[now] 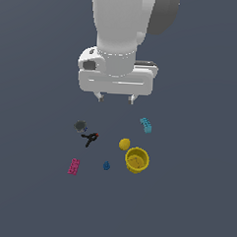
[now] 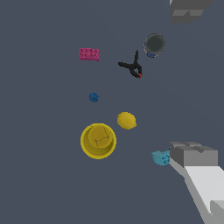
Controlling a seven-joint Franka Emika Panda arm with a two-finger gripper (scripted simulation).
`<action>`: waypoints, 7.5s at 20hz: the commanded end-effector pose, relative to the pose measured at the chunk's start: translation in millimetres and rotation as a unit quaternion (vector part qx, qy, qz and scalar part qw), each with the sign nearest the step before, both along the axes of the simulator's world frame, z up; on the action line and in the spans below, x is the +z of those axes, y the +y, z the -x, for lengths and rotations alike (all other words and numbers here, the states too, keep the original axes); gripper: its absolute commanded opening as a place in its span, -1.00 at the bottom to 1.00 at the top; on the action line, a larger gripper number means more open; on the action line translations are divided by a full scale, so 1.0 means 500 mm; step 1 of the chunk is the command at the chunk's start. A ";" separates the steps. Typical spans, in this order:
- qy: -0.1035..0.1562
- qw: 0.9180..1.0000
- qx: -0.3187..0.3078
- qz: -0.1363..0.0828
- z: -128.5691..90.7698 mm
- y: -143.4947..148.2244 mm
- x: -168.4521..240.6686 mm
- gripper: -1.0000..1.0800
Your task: Pick up a designated object from a clutter of objects.
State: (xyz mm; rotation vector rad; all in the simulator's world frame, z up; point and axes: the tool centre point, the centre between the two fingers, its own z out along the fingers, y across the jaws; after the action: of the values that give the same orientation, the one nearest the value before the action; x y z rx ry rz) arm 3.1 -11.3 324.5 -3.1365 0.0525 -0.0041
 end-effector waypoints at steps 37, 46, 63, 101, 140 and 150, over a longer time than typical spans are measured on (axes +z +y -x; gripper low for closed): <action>-0.003 0.999 -0.030 -0.019 0.021 -0.167 -0.240 0.92; -0.002 0.997 -0.070 -0.011 0.104 -0.304 -0.409 0.92; 0.002 0.995 -0.099 0.002 0.198 -0.394 -0.519 0.92; 0.001 0.995 -0.100 0.002 0.190 -0.383 -0.594 -1.00; 0.002 0.995 -0.100 0.003 -0.116 -0.098 0.044 -1.00; 0.002 0.995 -0.099 0.002 -0.167 -0.058 0.135 -1.00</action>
State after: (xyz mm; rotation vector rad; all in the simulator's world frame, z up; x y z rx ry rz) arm 83.6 -42.4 386.5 -3.1210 0.3634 0.0006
